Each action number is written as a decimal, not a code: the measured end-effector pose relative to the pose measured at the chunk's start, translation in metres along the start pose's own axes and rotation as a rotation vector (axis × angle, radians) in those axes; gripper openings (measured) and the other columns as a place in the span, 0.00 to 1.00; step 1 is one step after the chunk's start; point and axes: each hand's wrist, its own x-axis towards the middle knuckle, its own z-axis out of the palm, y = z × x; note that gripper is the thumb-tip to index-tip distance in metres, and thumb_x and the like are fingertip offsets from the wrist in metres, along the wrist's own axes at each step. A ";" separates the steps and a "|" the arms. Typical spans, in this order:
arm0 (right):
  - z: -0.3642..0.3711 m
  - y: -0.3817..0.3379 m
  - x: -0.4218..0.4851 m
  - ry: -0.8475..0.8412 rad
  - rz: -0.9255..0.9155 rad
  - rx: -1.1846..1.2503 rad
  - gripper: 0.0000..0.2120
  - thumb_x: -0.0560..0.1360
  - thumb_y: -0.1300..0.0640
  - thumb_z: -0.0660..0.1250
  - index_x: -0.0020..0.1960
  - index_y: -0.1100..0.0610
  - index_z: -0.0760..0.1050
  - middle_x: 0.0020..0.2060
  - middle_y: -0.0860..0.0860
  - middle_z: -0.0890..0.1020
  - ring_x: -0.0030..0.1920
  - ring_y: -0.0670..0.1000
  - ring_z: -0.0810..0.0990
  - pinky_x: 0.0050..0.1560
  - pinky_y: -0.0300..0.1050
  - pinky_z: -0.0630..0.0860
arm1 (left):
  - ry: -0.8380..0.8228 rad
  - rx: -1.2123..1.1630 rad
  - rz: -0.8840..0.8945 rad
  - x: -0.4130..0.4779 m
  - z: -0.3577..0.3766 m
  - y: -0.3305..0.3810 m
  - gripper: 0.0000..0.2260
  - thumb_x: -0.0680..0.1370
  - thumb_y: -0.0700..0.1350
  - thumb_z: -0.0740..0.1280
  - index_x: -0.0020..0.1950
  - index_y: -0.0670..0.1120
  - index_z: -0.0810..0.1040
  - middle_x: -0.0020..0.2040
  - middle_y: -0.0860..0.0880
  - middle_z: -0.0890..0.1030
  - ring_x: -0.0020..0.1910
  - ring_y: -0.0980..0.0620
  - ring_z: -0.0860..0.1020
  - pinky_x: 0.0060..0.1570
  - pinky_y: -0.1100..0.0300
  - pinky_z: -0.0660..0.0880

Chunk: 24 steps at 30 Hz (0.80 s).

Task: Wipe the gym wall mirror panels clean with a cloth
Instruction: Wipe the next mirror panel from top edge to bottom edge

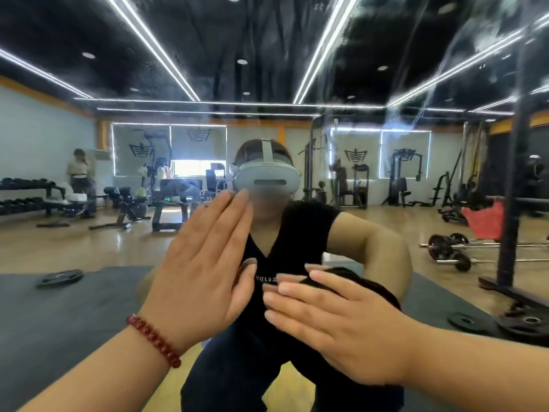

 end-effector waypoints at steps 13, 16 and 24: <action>-0.011 0.058 0.011 0.133 0.175 -0.016 0.28 0.79 0.54 0.59 0.79 0.56 0.60 0.78 0.53 0.60 0.79 0.54 0.56 0.77 0.57 0.57 | 0.018 -0.043 -0.012 0.027 0.010 0.027 0.30 0.78 0.50 0.60 0.77 0.37 0.61 0.77 0.40 0.62 0.77 0.42 0.60 0.73 0.41 0.60; -0.012 0.068 -0.004 0.103 0.105 -0.013 0.27 0.80 0.54 0.58 0.78 0.56 0.62 0.78 0.53 0.61 0.79 0.53 0.57 0.77 0.56 0.56 | 0.046 -0.034 0.029 0.044 0.005 0.030 0.28 0.79 0.49 0.60 0.76 0.35 0.63 0.77 0.38 0.63 0.77 0.40 0.61 0.72 0.40 0.63; -0.021 0.104 0.006 0.251 0.420 -0.015 0.27 0.81 0.53 0.57 0.79 0.58 0.60 0.78 0.55 0.61 0.78 0.55 0.57 0.77 0.57 0.55 | 0.082 -0.004 0.039 0.092 0.000 0.039 0.28 0.79 0.48 0.59 0.76 0.34 0.63 0.77 0.38 0.63 0.77 0.40 0.61 0.74 0.42 0.60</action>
